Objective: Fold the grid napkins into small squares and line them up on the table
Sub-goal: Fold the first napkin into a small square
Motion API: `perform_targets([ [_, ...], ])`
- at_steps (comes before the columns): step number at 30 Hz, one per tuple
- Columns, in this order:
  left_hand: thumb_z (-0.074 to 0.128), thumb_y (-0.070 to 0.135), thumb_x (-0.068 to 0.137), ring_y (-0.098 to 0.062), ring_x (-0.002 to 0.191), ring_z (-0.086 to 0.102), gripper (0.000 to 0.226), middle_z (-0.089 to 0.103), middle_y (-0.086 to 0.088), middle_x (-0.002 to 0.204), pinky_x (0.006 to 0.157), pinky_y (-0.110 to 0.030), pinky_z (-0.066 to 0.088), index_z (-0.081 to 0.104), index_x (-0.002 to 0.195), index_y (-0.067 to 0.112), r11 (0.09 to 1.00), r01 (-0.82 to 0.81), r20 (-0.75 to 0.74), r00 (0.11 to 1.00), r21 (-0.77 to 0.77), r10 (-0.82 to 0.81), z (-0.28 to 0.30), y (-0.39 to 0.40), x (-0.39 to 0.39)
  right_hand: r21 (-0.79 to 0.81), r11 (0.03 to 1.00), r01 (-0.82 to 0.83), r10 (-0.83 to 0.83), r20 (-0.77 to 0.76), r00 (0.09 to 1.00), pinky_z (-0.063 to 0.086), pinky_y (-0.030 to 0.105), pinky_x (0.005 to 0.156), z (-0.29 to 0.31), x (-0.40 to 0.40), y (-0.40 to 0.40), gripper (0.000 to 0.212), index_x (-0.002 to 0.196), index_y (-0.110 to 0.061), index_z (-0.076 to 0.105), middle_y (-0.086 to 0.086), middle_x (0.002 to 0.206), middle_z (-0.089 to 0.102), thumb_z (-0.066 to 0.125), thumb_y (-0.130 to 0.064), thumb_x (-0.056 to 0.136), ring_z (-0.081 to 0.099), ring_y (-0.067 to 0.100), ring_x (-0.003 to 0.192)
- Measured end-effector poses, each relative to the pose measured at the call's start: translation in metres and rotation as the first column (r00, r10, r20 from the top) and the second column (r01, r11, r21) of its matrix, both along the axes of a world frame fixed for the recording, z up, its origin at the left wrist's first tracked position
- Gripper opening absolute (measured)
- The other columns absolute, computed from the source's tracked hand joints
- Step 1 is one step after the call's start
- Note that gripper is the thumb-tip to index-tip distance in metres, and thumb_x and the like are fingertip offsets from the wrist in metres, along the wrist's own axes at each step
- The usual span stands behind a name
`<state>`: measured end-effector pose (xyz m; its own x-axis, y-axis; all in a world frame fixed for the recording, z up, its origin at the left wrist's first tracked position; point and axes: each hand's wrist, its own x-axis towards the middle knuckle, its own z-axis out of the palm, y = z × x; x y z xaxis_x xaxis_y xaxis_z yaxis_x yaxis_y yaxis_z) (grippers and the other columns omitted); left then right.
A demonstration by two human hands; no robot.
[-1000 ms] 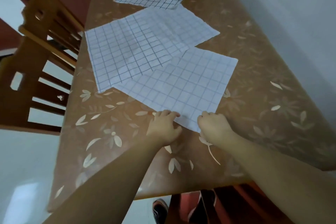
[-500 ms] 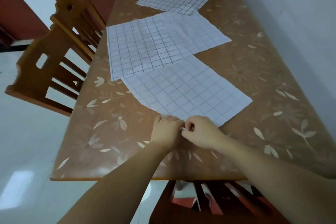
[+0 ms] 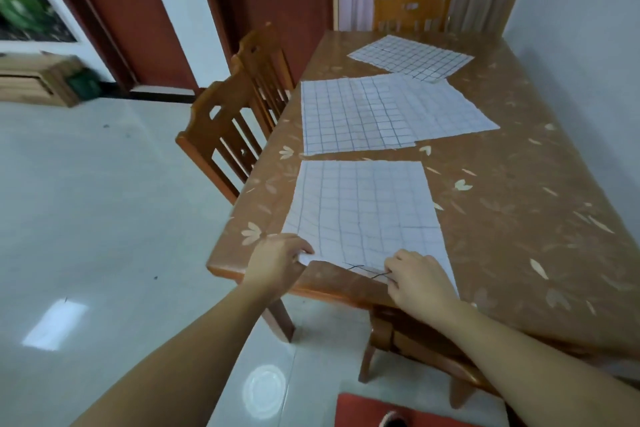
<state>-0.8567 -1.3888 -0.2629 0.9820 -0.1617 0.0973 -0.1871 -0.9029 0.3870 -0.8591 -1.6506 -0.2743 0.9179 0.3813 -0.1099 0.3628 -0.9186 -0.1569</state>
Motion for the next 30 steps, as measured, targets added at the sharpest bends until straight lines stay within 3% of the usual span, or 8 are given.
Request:
perform_targets([
  [5,0.068,0.029,0.085,-0.007,0.097,0.060,0.017,0.068,0.013,0.110,0.092,-0.029,0.048,0.071,0.102,0.031,0.986,-0.121,-0.094,0.987,0.113,0.132,0.002,0.030,-0.002,0.210,0.966,0.152,-0.112,-0.191,0.975,0.034,0.027,0.058,0.009,0.006,0.010,0.002,0.081,-0.023,0.052,-0.005,0.085,0.058,0.052,-0.024,0.083,0.052,0.017,0.081],
  [8,0.065,0.047,0.084,-0.007,0.107,0.055,0.029,0.062,0.018,0.117,0.099,-0.032,0.045,0.064,0.111,0.036,0.990,-0.048,-0.234,0.969,0.130,0.077,0.008,0.027,0.004,0.273,0.944,0.187,-0.109,-0.277,0.955,0.041,0.028,0.060,0.015,0.017,0.018,0.008,0.074,-0.026,0.048,-0.006,0.078,0.059,0.053,-0.025,0.081,0.053,0.015,0.076],
  [12,0.057,0.041,0.090,-0.008,0.094,0.062,0.021,0.068,0.015,0.105,0.083,-0.029,0.054,0.066,0.107,0.033,0.978,0.045,-0.313,0.950,0.203,0.021,0.021,0.010,0.021,0.364,0.907,0.211,-0.079,-0.345,0.935,0.049,0.033,0.069,0.027,0.042,0.021,0.007,0.077,-0.024,0.054,-0.006,0.078,0.061,0.056,-0.027,0.083,0.057,0.015,0.076],
  [16,0.052,0.030,0.092,-0.012,0.087,0.061,0.018,0.068,0.013,0.099,0.072,-0.025,0.050,0.068,0.100,0.031,0.957,0.036,-0.256,0.966,0.289,0.041,0.037,0.023,0.049,0.213,0.970,0.116,-0.037,-0.342,0.939,0.045,0.034,0.066,0.042,0.066,0.015,0.007,0.088,-0.021,0.055,-0.004,0.087,0.059,0.051,-0.026,0.088,0.053,0.018,0.077],
  [19,0.053,0.026,0.091,-0.014,0.086,0.061,0.017,0.068,0.010,0.096,0.077,-0.033,0.055,0.068,0.096,0.030,0.961,0.014,-0.267,0.962,0.276,0.062,0.046,0.040,0.069,0.022,0.997,0.067,-0.052,-0.410,0.910,0.033,0.032,0.058,0.042,0.081,0.008,0.013,0.071,-0.018,0.046,0.002,0.074,0.049,0.050,-0.020,0.082,0.045,0.023,0.066],
  [21,0.053,0.026,0.093,-0.014,0.088,0.060,0.017,0.067,0.010,0.099,0.079,-0.030,0.054,0.068,0.101,0.028,0.966,0.012,-0.271,0.961,0.257,0.060,0.048,0.053,0.081,0.037,0.992,0.118,-0.090,-0.438,0.894,0.028,0.030,0.055,0.042,0.092,0.007,0.017,0.064,-0.014,0.044,0.006,0.067,0.045,0.049,-0.016,0.080,0.044,0.023,0.060],
  [24,0.057,0.029,0.093,-0.015,0.090,0.059,0.016,0.066,0.007,0.103,0.076,-0.024,0.049,0.068,0.104,0.027,0.982,0.010,-0.286,0.957,0.191,0.045,0.044,0.074,0.104,0.166,0.949,0.268,-0.153,-0.502,0.851,0.015,0.027,0.049,0.049,0.107,0.013,0.038,0.056,-0.019,0.024,-0.004,0.053,0.022,0.054,-0.010,0.078,0.022,0.016,0.049],
  [30,0.057,0.034,0.092,-0.014,0.091,0.061,0.015,0.064,0.009,0.103,0.083,-0.032,0.055,0.067,0.102,0.030,0.997,0.050,-0.330,0.943,0.056,-0.029,0.024,0.124,0.152,0.088,0.895,0.438,-0.344,-0.491,0.801,0.024,0.029,0.052,0.038,0.135,0.027,0.037,0.057,-0.018,0.031,0.000,0.055,0.034,0.059,-0.013,0.079,0.032,0.017,0.050],
])
